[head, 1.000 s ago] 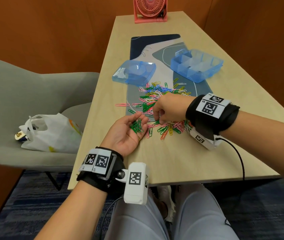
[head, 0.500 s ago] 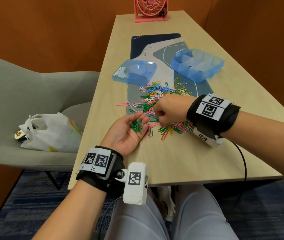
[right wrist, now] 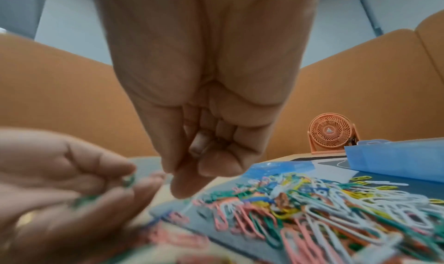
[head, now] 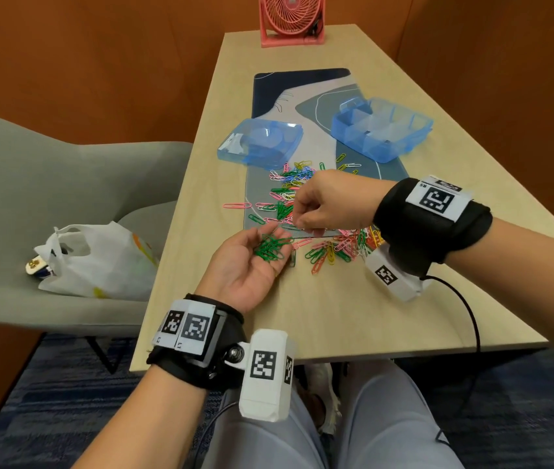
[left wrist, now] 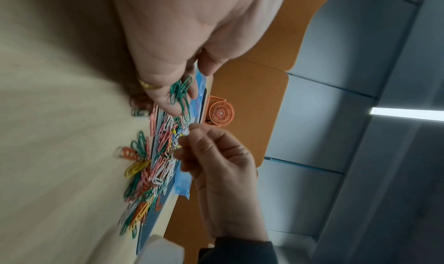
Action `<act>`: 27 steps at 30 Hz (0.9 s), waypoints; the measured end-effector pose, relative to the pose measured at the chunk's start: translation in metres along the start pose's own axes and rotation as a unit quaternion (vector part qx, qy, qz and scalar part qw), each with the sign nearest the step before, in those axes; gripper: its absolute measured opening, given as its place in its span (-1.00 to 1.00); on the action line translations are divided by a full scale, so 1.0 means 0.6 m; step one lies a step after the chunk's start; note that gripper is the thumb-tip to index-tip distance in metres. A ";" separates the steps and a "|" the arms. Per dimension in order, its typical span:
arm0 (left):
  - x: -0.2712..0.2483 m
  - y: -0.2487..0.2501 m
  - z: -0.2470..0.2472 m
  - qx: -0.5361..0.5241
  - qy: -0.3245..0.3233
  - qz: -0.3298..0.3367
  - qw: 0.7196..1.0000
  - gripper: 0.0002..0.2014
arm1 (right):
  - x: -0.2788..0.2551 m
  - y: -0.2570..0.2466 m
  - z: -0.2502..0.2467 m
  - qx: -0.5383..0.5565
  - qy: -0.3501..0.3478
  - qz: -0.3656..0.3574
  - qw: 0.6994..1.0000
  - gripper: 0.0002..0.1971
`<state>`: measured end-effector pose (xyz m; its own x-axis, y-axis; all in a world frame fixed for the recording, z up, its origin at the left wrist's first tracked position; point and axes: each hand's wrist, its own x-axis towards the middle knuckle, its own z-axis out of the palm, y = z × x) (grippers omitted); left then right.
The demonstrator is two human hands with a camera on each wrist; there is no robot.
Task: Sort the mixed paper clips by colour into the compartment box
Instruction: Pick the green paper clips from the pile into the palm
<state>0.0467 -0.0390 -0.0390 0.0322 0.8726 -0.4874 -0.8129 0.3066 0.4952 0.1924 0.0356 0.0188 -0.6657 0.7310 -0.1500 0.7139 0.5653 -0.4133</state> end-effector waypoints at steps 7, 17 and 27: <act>-0.006 0.019 -0.020 -0.013 0.021 0.025 0.999 -0.80 | 0.004 -0.012 0.034 -0.098 -0.074 -0.034 0.992 -0.84; -0.006 0.019 -0.019 0.011 0.010 0.027 1.000 -0.81 | -0.005 -0.014 0.037 -0.196 -0.095 -0.056 0.974 -0.85; -0.009 0.018 -0.020 -0.002 0.006 0.019 1.000 -0.80 | -0.009 -0.001 0.022 -0.146 -0.122 -0.018 0.982 -0.83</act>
<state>0.0306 -0.0450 -0.0394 -0.0066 0.8791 -0.4766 -0.8160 0.2708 0.5106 0.1930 0.0262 0.0078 -0.6984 0.6157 -0.3649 0.6971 0.7006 -0.1523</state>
